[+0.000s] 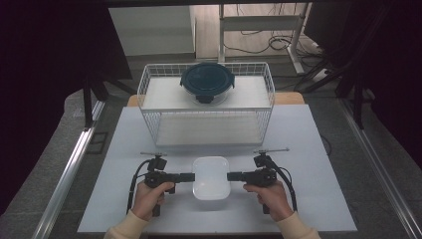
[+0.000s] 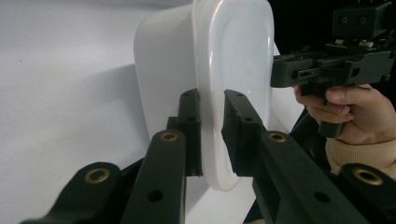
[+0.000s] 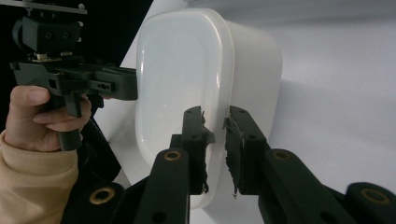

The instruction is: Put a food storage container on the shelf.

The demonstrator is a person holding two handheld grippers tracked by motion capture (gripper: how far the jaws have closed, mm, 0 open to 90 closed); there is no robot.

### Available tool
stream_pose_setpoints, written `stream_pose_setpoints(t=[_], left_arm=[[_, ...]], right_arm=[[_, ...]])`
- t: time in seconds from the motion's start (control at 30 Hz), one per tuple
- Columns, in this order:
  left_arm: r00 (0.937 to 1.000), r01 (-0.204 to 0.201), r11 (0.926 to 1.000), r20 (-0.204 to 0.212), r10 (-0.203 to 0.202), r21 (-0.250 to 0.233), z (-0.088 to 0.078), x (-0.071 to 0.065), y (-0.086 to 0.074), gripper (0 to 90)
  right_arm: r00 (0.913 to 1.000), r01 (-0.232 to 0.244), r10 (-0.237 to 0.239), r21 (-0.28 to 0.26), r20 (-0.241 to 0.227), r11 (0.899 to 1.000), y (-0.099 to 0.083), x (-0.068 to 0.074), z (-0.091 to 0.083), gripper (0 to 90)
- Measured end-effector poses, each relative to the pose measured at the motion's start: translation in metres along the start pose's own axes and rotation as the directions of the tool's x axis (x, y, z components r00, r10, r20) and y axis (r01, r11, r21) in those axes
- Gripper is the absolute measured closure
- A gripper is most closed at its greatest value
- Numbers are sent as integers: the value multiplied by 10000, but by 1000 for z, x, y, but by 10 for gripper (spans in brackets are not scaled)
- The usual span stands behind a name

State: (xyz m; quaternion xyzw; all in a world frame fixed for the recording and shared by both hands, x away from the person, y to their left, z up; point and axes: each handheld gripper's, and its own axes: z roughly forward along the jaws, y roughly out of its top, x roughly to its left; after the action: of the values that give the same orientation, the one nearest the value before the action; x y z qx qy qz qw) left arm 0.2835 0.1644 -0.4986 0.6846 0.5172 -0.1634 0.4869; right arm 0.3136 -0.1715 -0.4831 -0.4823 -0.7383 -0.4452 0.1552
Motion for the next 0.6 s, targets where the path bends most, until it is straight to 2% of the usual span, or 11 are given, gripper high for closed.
stream_pose_setpoints(t=[0.17, 0.33, 0.6], left_arm=[[9999, -145, 9999, -74, 145, 3, -2, -2, -1, 800], [9997, -226, 9997, 20, 226, -116, -4, -5, -1, 801], [9982, -602, 9980, -55, 601, -211, -11, -13, 1, 800]], right_arm=[[9999, 100, -100, -60, -8, 9999, -1, 2, -2, 800], [9998, 182, -183, -91, -81, 9998, -1, 4, -4, 801], [9978, 662, -664, -294, -56, 9974, 2, 15, -11, 804]])
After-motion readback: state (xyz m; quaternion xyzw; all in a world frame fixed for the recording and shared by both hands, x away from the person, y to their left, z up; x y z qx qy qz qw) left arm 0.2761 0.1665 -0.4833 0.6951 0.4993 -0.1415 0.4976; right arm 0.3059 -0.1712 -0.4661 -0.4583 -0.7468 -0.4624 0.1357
